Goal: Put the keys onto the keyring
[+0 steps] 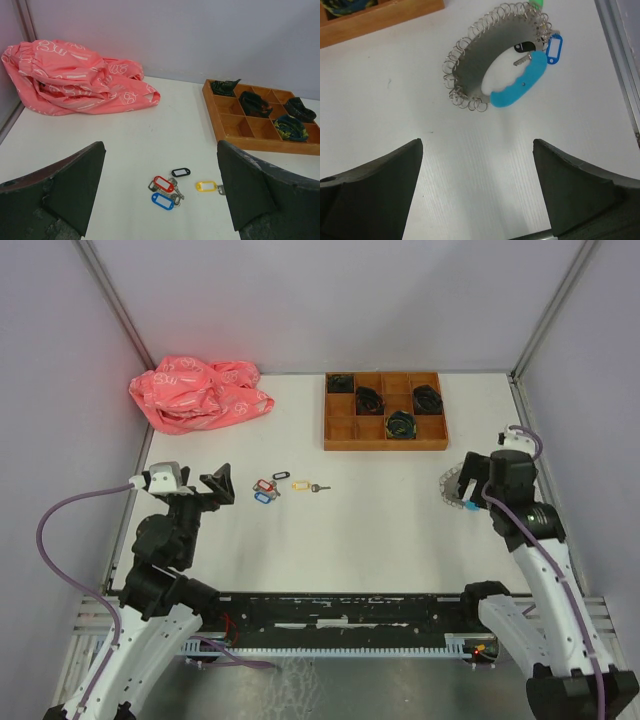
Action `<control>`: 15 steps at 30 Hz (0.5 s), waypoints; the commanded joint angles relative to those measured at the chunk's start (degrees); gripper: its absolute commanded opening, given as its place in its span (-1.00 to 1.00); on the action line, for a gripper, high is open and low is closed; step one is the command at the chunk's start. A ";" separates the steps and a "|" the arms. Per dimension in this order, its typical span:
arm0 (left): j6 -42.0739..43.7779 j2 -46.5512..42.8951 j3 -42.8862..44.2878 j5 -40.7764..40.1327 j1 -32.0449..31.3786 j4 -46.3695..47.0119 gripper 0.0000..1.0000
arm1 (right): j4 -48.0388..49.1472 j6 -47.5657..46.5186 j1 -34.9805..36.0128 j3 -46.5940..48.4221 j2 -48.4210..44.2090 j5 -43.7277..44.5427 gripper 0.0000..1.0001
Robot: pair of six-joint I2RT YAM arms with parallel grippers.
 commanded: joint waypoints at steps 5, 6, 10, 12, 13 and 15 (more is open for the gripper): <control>1.36 -0.42 1.21 0.99 0.35 1.02 0.99 | 8.46 7.12 -2.35 -1.24 18.04 9.93 0.94; 1.46 -0.49 1.19 0.87 0.33 0.97 0.99 | 9.13 7.45 -4.08 -0.88 20.50 8.67 0.94; 1.68 -0.58 0.99 0.29 0.31 0.93 0.99 | 12.42 7.88 -12.09 -0.18 27.99 3.16 0.85; 1.69 -0.41 0.97 0.28 0.35 0.97 0.98 | 13.64 8.04 -14.39 0.84 31.40 1.05 0.78; 1.74 -0.24 0.95 0.35 0.30 1.05 0.99 | 14.01 8.15 -15.14 1.49 33.37 0.55 0.74; 1.73 0.17 0.99 0.52 0.34 1.04 0.99 | 14.35 8.60 -16.62 3.18 37.13 -1.95 0.65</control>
